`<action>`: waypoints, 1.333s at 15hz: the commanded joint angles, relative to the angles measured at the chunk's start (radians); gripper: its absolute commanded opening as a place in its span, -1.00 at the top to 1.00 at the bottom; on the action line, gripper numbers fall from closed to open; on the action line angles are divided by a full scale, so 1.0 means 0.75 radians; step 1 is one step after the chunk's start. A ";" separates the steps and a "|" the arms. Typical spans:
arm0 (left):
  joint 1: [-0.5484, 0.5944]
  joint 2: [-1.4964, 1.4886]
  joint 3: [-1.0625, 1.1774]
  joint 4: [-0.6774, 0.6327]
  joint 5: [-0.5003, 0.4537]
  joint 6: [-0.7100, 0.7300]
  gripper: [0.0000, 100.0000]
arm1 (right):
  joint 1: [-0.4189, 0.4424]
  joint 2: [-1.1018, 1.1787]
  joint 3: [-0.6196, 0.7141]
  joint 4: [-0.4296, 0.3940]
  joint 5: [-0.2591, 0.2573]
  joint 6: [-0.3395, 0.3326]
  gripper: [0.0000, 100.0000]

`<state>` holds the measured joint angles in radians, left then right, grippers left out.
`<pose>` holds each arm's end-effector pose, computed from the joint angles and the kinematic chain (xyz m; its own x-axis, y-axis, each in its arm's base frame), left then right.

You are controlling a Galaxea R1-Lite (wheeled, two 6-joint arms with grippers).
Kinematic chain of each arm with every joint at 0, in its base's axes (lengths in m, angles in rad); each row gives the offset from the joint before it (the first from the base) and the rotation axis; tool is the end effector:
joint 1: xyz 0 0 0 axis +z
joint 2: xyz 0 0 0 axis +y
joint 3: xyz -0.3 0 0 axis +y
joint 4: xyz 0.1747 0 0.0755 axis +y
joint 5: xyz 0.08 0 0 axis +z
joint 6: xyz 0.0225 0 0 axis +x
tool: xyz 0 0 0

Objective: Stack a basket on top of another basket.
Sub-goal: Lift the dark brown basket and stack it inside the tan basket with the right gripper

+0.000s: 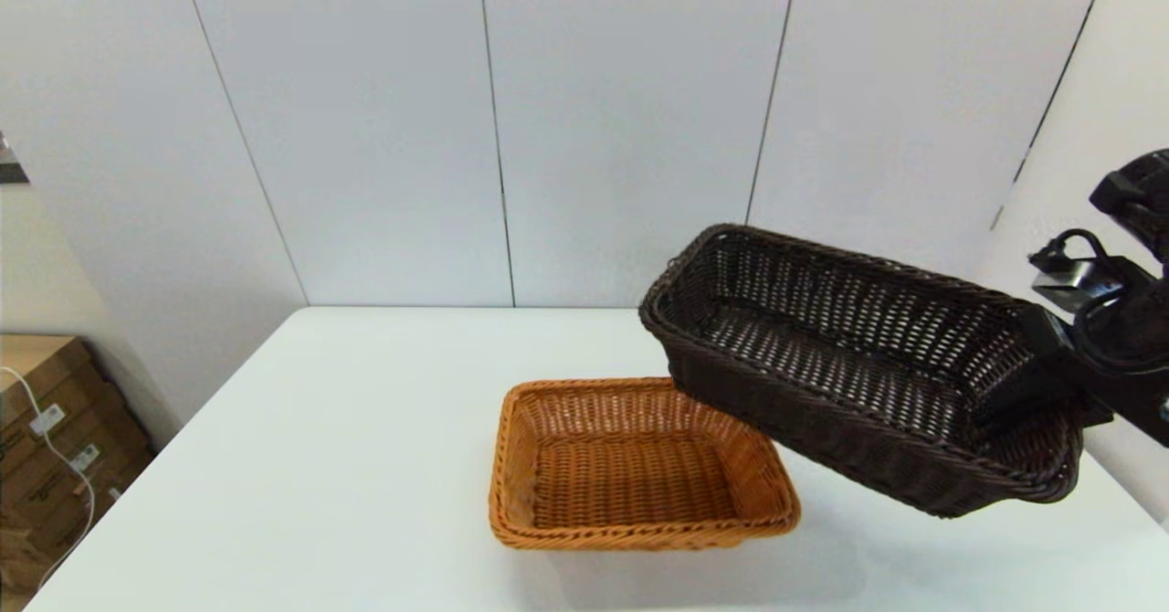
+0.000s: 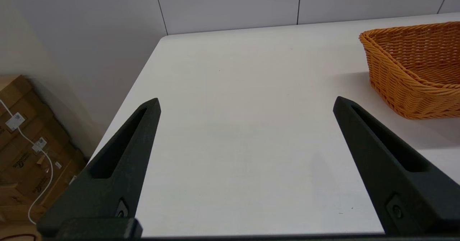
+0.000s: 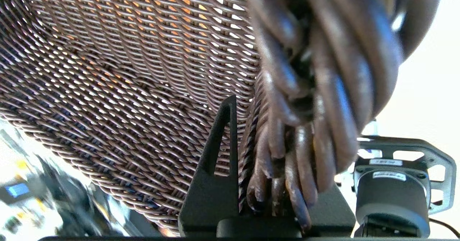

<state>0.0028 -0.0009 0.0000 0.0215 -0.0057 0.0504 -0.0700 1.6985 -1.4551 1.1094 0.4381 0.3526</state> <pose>-0.0229 -0.0002 0.0733 0.9998 -0.0029 -0.0206 0.0039 0.9987 0.0503 0.2477 -0.0078 0.2307 0.2250 0.4095 -0.8841 0.3099 0.8302 0.4634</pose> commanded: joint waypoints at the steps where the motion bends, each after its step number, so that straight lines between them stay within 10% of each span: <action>1: 0.000 0.001 0.000 0.000 -0.001 0.000 -1.00 | 0.185 0.069 -0.087 0.063 0.009 0.021 1.00; 20: 0.000 0.001 0.000 0.000 -0.001 0.000 -1.00 | 0.588 0.505 -0.406 0.055 0.091 0.009 1.00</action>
<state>0.0028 -0.0009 0.0000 0.0206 -0.0062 0.0504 0.3564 2.0272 -1.7281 1.1440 0.5021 0.3636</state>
